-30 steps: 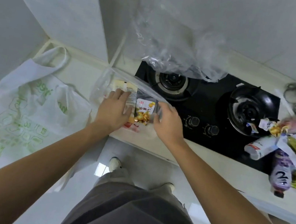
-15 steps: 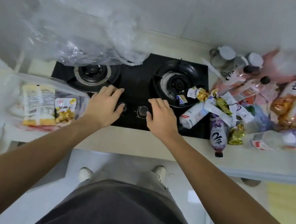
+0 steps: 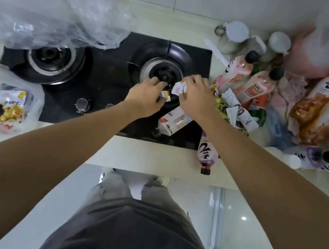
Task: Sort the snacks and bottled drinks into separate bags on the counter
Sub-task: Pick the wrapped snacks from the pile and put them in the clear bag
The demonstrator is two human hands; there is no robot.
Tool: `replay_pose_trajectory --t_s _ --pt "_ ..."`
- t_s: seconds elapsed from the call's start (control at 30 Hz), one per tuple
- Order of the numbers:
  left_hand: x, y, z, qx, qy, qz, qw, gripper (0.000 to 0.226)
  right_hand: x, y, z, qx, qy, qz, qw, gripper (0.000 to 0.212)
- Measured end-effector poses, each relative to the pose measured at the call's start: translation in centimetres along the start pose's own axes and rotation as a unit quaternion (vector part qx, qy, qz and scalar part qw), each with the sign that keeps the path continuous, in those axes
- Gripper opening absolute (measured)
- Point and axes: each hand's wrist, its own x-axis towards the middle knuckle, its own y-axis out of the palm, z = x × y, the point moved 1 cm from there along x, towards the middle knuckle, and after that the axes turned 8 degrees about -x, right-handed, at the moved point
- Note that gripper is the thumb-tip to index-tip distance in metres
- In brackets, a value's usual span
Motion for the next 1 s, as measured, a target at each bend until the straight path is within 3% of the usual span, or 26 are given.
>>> replay_pose_trajectory --t_s 0.13,0.33,0.5,0.8,0.9,1.0 --pt "1.7 1.4 0.3 0.046 0.001 0.035 0.998 0.048 1.1 1.0 -1.3 -0.006 -0.013 0.025 1.000 0.052" --pt "2.5 1.8 -0.1 0.081 0.052 0.022 0.995 0.031 1.2 1.7 -2.0 0.017 -0.020 0.030 0.999 0.056" --pt "2.3 2.3 -0.5 0.030 0.029 0.022 0.999 0.033 0.8 1.3 -2.2 0.033 -0.027 0.002 0.999 0.043" --pt "1.4 1.9 -0.6 -0.071 -0.021 0.001 0.997 0.031 -0.5 0.0 -2.0 0.033 -0.003 -0.016 0.999 0.043" --pt "0.3 1.1 -0.1 -0.124 -0.018 -0.033 0.992 0.030 -0.9 -0.9 -1.6 0.043 0.009 -0.021 0.999 0.042" --pt "-0.9 0.2 0.1 -0.167 -0.009 -0.018 0.986 0.034 -1.5 -2.1 -0.9 0.061 0.015 -0.029 0.998 0.043"
